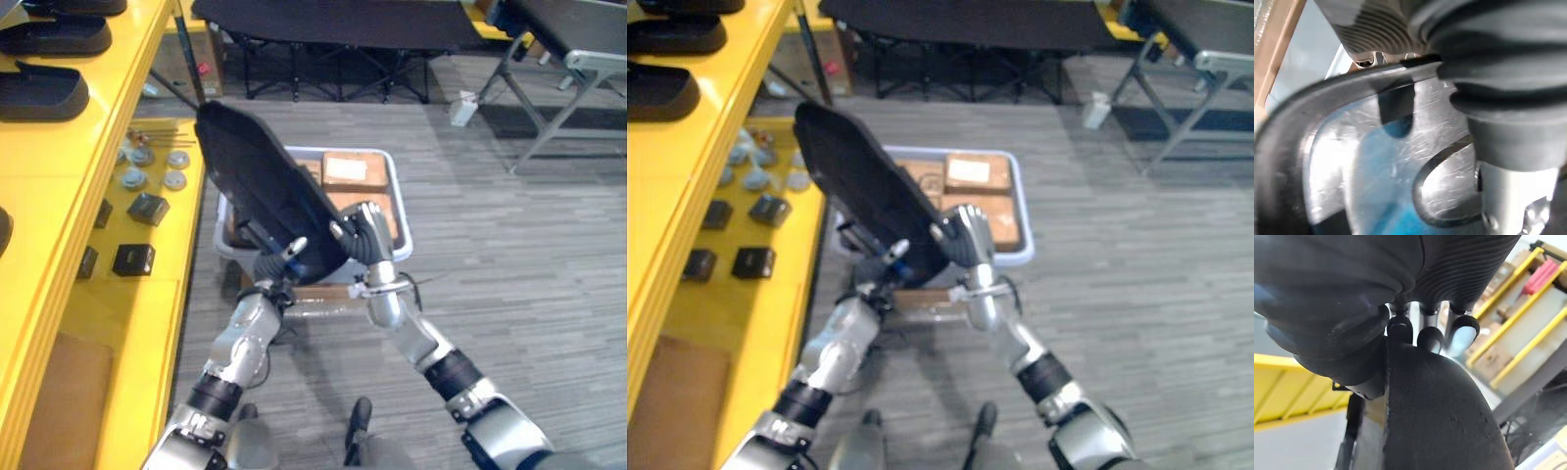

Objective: Walk over and take plastic housings, then place them on the shelf

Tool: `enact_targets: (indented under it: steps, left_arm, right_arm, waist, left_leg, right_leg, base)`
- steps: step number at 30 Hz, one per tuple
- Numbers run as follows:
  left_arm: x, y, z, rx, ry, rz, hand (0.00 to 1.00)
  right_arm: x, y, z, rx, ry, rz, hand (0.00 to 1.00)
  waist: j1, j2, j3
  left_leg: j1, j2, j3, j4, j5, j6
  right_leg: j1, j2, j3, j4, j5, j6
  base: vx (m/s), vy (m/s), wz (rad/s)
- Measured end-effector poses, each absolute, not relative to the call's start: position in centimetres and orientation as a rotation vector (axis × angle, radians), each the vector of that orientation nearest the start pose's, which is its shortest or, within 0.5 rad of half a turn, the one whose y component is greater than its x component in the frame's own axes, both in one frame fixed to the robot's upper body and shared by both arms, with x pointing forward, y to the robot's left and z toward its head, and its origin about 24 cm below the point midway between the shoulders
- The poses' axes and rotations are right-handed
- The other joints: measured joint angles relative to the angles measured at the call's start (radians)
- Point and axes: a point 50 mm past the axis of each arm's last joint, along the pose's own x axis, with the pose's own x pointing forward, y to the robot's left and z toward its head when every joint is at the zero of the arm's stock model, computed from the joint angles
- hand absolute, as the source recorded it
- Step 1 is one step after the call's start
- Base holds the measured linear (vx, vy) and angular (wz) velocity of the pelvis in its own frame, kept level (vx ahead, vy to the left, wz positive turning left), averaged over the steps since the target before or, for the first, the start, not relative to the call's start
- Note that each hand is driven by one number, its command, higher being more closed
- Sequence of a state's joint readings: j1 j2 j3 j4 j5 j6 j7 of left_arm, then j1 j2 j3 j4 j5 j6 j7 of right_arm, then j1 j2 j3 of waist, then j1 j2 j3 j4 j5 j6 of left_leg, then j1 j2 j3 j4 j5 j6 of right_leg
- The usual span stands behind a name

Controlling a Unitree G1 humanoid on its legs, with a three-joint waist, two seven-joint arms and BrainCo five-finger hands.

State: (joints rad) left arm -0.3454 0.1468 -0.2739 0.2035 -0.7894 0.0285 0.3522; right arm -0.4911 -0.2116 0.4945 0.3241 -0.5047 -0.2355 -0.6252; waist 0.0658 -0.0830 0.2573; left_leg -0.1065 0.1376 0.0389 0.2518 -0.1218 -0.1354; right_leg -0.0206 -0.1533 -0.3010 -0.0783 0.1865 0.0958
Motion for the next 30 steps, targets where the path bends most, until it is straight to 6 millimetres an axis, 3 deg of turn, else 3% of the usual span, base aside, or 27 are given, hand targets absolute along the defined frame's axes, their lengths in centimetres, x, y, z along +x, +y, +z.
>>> enact_targets:
  steps: [11, 20, 21, 30]
  left_arm:
    - [31.2, 11.3, 6.7, -0.701, 0.134, 0.027, 1.00]
    - [31.1, 11.3, 7.0, -0.666, 0.079, 0.026, 1.00]
    - [31.1, 11.2, 7.1, -0.667, 0.074, 0.024, 1.00]
    - [30.1, 11.2, 7.6, -0.650, 0.012, 0.010, 1.00]
  right_arm:
    - [29.8, -6.2, 10.2, -0.628, -0.672, 0.023, 1.00]
    - [29.5, -5.8, 10.3, -0.596, -0.691, 0.003, 1.00]
    - [29.4, -5.8, 10.3, -0.593, -0.694, 0.002, 0.00]
    - [28.2, -6.0, 10.5, -0.497, -0.722, 0.013, 0.00]
  waist:
    - [0.001, 0.000, 0.000]
    - [-0.001, -0.002, -0.001]
    - [-0.001, -0.002, -0.001]
    - [-0.015, -0.004, -0.002]
  left_leg:
    - [0.000, 0.003, 0.000, 0.001, -0.001, -0.001]
    - [0.000, 0.007, 0.000, 0.001, -0.001, -0.002]
    - [0.000, 0.007, 0.000, 0.001, -0.001, -0.002]
    - [0.003, 0.007, 0.001, 0.000, -0.001, -0.002]
  right_leg:
    - [0.000, 0.002, 0.000, 0.000, 0.000, -0.001]
    - [0.000, 0.005, 0.001, -0.001, 0.001, -0.001]
    - [0.000, 0.005, 0.001, -0.001, 0.001, -0.001]
    - [0.004, 0.004, 0.001, -0.001, 0.002, -0.003]
  base:
    - [0.00, 0.000, 0.00]
    - [0.00, 0.000, 0.00]
    - [0.00, 0.000, 0.00]
    - [0.00, 0.000, 0.00]
